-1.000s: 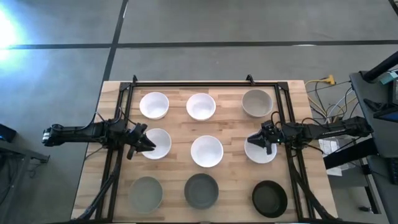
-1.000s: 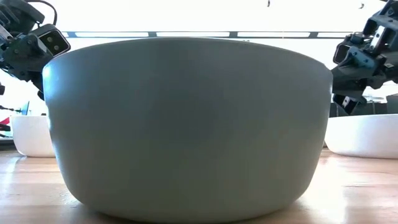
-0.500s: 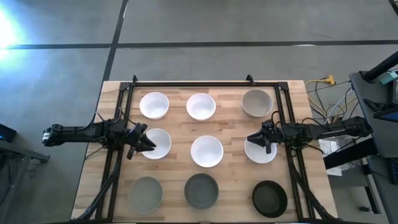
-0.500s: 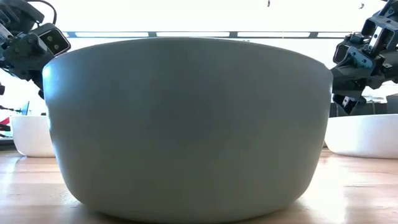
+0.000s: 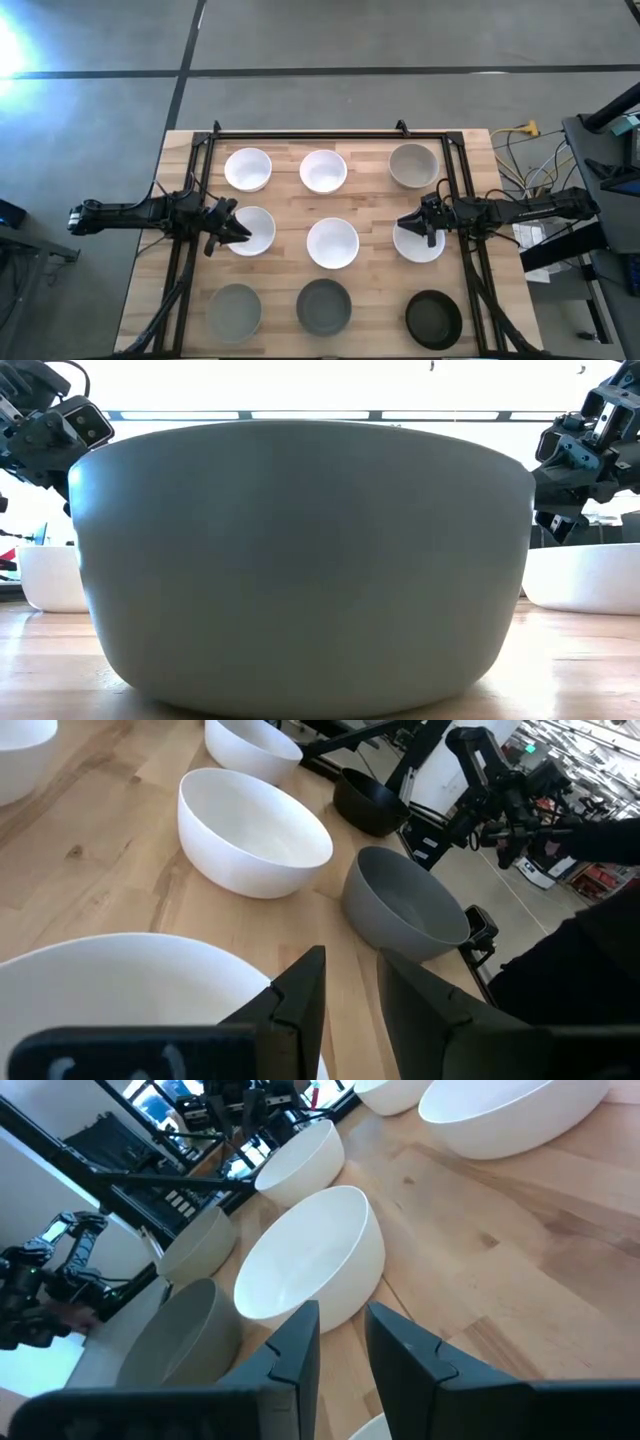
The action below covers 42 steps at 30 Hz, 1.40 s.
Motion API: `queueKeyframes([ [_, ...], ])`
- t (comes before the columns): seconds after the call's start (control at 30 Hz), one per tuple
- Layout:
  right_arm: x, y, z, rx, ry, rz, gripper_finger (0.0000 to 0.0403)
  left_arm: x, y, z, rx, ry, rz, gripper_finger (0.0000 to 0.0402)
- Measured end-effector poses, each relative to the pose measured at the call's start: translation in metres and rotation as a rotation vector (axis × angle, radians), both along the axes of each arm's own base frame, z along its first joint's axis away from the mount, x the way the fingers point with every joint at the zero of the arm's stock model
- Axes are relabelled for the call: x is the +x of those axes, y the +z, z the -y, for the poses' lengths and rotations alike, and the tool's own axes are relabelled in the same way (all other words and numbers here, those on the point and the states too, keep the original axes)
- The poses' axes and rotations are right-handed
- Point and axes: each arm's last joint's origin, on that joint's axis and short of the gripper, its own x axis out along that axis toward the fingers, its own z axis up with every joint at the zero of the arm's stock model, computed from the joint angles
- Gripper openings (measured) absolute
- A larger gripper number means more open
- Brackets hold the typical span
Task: Nest bowls inside each other
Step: Stack the light gray bowl on top of the white bowl
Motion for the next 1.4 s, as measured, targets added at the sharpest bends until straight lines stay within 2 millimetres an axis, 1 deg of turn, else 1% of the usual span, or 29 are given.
queueKeyframes([
  [1.4,0.0004,0.0014,0.0000,0.005,-0.002,0.015,0.0079,0.0002,-0.0008,0.0000,0.000,-0.001,0.002,0.0079],
])
